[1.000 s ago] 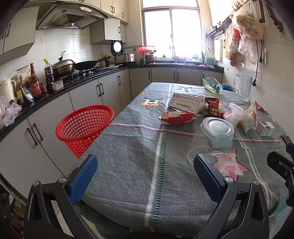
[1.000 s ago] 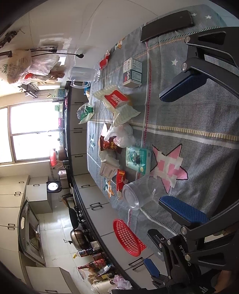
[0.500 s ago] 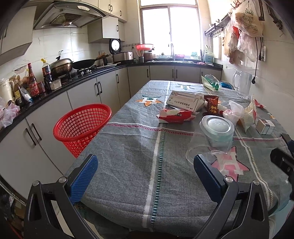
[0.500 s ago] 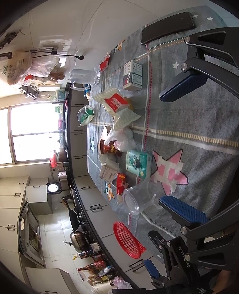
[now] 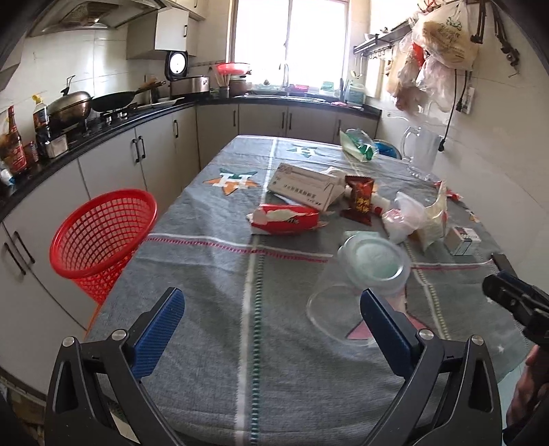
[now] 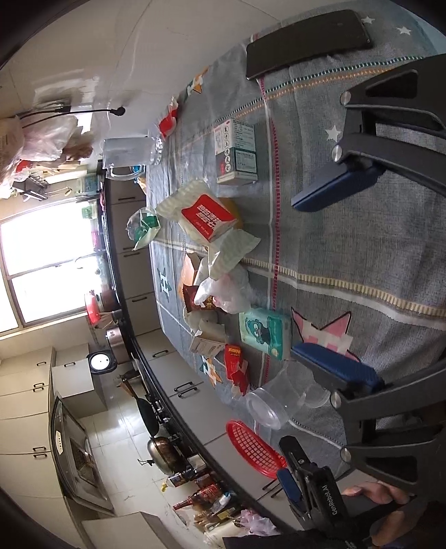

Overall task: Collect trash
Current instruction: 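Grasp the clear plastic containers with the left tool while the right tool grasps the red-white wet-wipes pack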

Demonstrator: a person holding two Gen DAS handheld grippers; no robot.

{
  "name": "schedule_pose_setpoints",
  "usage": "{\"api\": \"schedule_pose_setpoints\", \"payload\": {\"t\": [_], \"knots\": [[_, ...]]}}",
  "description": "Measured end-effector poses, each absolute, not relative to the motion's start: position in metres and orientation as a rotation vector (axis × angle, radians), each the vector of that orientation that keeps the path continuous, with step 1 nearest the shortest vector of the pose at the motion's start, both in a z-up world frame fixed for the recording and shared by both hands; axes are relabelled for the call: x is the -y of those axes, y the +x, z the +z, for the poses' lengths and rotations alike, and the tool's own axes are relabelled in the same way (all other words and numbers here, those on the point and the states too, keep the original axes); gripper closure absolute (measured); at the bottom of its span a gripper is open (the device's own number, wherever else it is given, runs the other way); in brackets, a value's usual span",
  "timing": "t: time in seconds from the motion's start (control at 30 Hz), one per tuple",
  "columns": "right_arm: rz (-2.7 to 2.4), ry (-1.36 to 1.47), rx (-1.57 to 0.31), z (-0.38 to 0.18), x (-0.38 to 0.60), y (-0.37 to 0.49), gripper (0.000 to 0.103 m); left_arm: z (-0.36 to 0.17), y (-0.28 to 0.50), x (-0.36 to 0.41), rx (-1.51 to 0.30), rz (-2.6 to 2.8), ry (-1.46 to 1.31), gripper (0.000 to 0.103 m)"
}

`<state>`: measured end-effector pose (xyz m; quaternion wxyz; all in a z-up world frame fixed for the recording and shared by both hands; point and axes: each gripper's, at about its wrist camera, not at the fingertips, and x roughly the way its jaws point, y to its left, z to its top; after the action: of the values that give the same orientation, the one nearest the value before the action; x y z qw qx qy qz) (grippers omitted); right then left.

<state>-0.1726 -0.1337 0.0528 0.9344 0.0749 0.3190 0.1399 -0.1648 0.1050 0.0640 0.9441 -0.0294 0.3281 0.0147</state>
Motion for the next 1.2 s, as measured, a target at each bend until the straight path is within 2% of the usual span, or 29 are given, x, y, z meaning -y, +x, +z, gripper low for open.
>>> {"api": "schedule_pose_setpoints", "payload": {"t": [1.03,1.13,1.2], "knots": [[0.275,0.186,-0.678,0.045,0.141,-0.166,0.023,0.049,-0.144,-0.056,-0.697,-0.085,0.038,0.001],[0.268,0.195,-0.679,0.044,0.146,-0.165,0.023,0.045,-0.135,-0.051,-0.704,-0.093,0.045,0.008],[0.266,0.21,-0.684,0.044,0.151,-0.163,0.023,0.04,-0.126,-0.047,-0.723,-0.108,0.049,0.019]]}}
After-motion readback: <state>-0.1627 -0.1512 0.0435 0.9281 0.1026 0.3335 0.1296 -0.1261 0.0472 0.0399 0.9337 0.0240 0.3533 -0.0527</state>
